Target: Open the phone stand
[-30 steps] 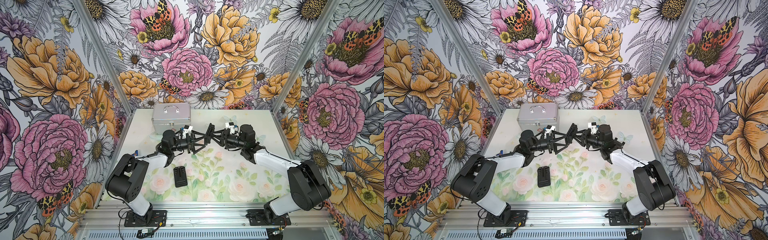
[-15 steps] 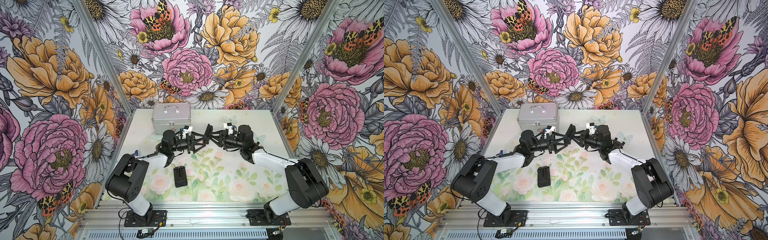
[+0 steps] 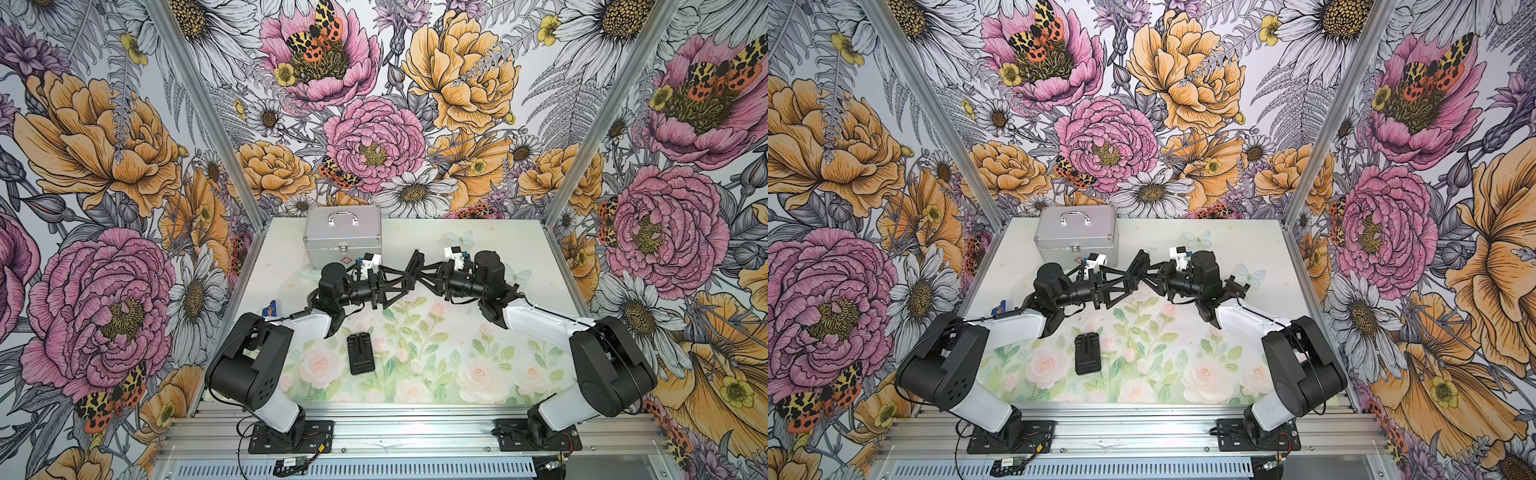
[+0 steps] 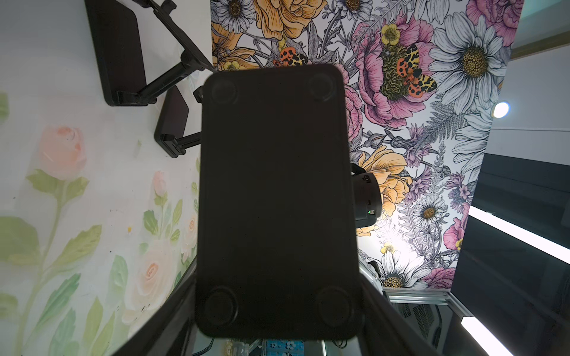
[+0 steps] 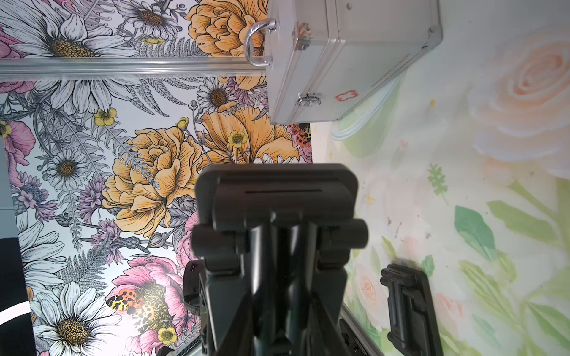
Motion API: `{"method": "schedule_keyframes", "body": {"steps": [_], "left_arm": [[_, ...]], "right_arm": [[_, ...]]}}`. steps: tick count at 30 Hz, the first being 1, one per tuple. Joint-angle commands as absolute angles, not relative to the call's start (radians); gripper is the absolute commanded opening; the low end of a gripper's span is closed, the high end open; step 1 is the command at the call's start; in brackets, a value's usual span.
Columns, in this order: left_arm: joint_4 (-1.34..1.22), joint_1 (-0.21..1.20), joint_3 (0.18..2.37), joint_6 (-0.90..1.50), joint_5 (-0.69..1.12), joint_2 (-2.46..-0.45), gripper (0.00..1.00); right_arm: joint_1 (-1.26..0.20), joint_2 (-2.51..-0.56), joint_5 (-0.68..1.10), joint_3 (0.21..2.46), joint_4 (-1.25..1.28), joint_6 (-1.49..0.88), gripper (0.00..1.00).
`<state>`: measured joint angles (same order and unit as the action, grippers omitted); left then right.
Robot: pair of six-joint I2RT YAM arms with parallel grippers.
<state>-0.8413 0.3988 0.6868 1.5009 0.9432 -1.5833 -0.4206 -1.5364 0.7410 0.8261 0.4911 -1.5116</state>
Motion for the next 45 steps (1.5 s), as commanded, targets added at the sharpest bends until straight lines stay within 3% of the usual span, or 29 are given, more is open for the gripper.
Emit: {"method": "schedule_keyframes", "body": {"steps": [1, 45], "left_arm": [[-0.871, 0.356, 0.665, 1.488, 0.900, -1.545, 0.62], [-0.870, 0.175, 0.643, 1.492, 0.987, -1.516, 0.62]], "right_arm": [[-0.398, -1.493, 0.729, 0.805, 0.516, -1.502, 0.00], [-0.333, -1.431, 0.785, 0.792, 0.439, -1.483, 0.00]]}}
